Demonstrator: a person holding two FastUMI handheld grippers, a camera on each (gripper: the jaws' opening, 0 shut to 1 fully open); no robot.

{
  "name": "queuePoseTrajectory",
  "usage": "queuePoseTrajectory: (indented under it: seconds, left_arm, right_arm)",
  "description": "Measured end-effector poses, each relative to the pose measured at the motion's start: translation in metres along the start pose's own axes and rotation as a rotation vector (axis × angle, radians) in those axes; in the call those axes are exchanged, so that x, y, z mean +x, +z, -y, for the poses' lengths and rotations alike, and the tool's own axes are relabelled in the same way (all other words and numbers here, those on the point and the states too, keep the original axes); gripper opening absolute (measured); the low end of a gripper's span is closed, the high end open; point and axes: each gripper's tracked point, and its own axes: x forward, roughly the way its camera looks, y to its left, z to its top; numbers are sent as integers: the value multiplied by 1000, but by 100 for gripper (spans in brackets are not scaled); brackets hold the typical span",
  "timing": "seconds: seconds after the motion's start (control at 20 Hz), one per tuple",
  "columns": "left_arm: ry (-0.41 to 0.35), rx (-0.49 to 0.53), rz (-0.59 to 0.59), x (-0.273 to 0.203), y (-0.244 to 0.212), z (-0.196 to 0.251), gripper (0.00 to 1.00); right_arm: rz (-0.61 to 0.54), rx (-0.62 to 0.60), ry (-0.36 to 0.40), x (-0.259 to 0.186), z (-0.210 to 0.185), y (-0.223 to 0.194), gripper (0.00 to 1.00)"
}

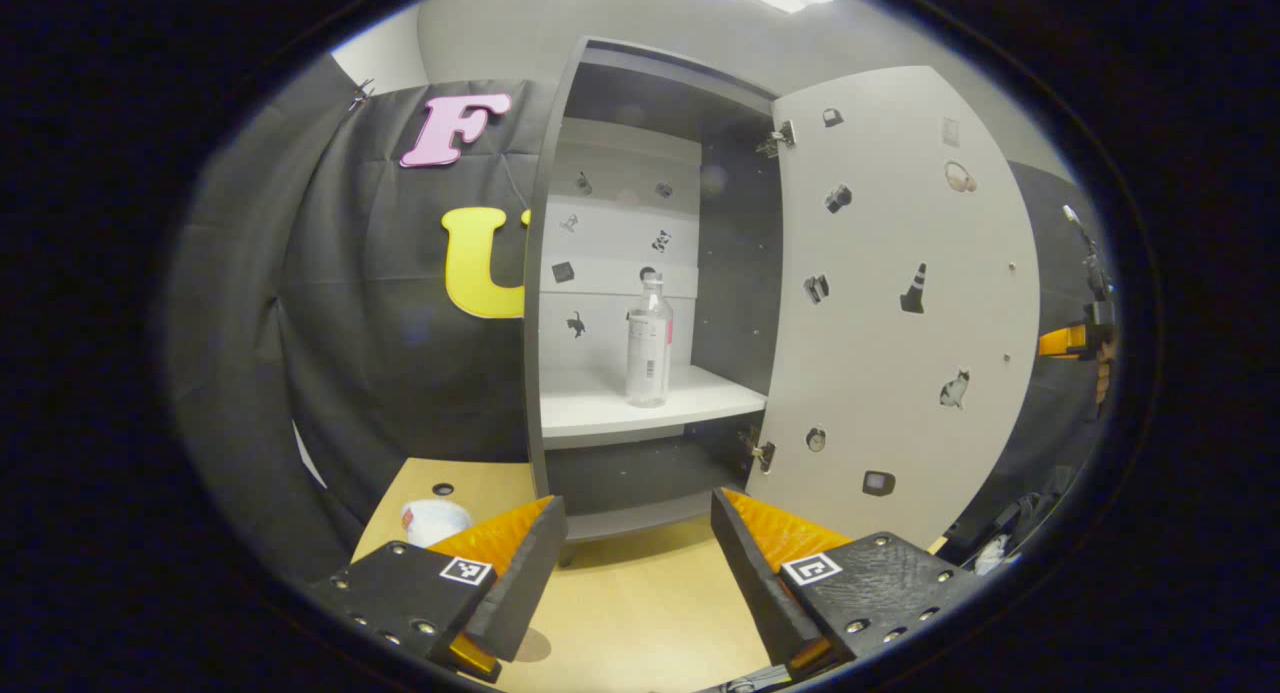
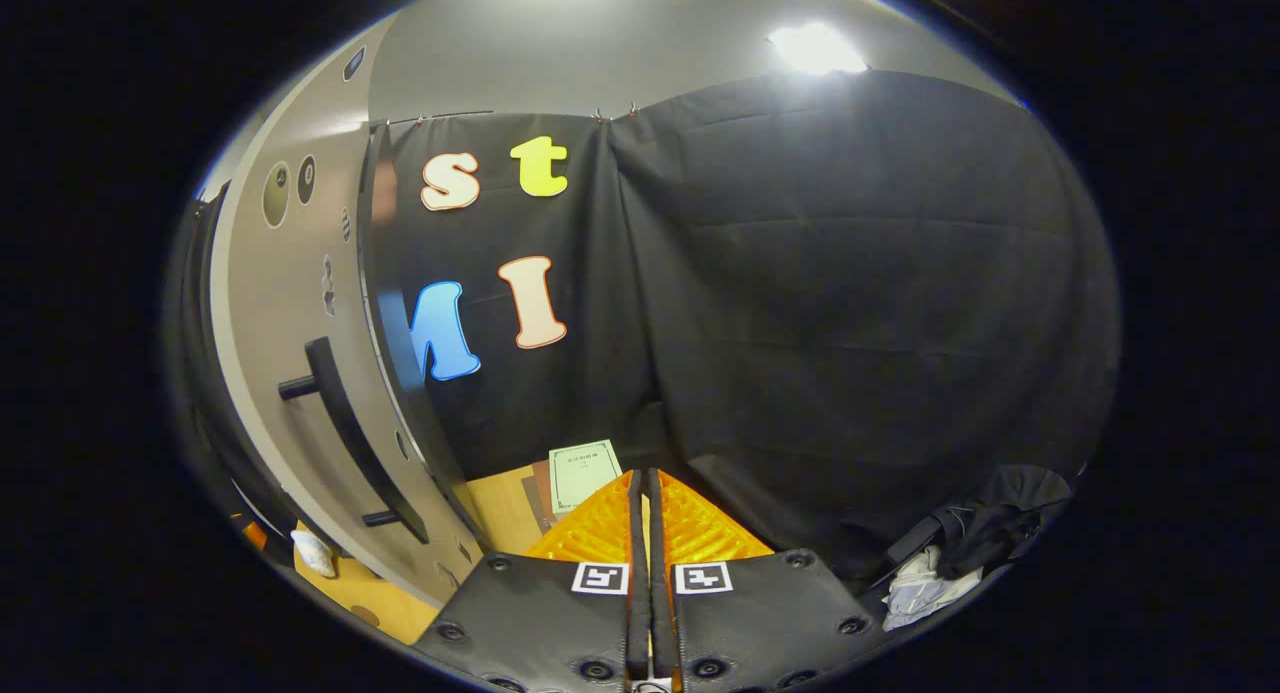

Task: Open the cabinet door with the right hand, grasp the bottle in the cabinet with the left hand and place it on the coaster, then close the cabinet door with the right hand.

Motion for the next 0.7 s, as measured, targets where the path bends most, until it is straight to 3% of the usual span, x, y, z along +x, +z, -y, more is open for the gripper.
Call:
queuePoseTrajectory:
  seconds: [0.1,0.2,0.25,0.3,0.6,0.65,0.7]
  left_arm:
    - [10,-2,9,13,10,0,89]
    - [33,4,24,31,19,0,89]
    - [48,9,25,39,22,1,89]
    - [58,9,31,50,28,4,89]
    - [91,-3,78,114,64,22,89]
    - [102,0,90,125,70,24,89]
    - [111,4,102,135,78,25,89]
  right_arm:
    - [10,0,9,18,-2,4,0]
    - [16,5,12,27,-4,8,5]
    - [-3,10,33,55,-6,1,7]
    - [-2,15,34,66,-7,2,0]
    - [41,3,29,140,7,20,0]
    - [39,-5,26,149,10,21,14]
    - [45,-9,37,157,13,25,22]
